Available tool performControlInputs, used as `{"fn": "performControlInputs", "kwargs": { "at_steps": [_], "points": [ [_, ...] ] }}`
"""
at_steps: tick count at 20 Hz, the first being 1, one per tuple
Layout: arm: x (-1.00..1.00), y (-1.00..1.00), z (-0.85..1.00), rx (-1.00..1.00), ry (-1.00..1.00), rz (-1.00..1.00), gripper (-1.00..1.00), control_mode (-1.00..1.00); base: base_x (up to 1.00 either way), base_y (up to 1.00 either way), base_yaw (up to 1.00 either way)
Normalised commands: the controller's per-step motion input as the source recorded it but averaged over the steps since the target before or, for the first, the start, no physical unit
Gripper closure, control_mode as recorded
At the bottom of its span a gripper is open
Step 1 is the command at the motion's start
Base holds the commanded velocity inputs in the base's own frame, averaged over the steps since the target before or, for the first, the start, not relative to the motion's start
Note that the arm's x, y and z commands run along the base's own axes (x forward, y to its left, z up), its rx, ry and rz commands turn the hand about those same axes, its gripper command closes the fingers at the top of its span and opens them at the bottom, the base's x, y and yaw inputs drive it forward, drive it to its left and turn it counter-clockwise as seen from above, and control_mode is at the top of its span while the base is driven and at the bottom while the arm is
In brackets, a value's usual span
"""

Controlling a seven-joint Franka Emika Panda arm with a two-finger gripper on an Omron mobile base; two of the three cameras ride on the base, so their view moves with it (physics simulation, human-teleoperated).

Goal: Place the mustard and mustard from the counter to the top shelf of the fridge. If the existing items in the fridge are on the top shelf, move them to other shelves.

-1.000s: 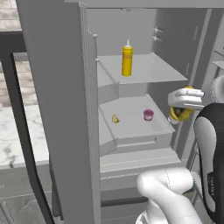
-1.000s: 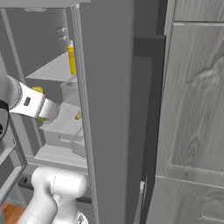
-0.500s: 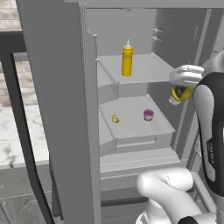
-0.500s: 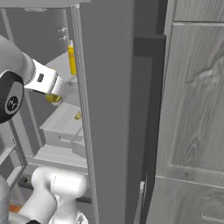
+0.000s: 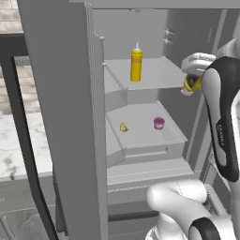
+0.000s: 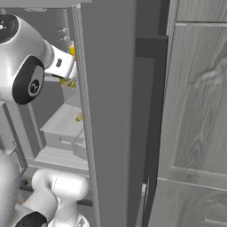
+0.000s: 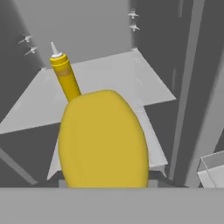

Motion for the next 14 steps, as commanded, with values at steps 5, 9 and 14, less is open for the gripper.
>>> {"fn": "performControlInputs", "kwargs": {
  "at_steps": [5, 9, 14],
  "points": [
    [0.82, 0.00, 0.00, -0.01, -0.04, 0.00, 1.00, -1.00, 0.00, 0.00, 0.00],
    [0.86, 0.00, -0.04, -0.01, 0.00, 0.00, 1.00, -1.00, 0.00, 0.00, 0.00],
    [0.84, 0.00, -0.22, -0.03, 0.00, 0.00, 1.00, -1.00, 0.00, 0.00, 0.00]
  ]
}}
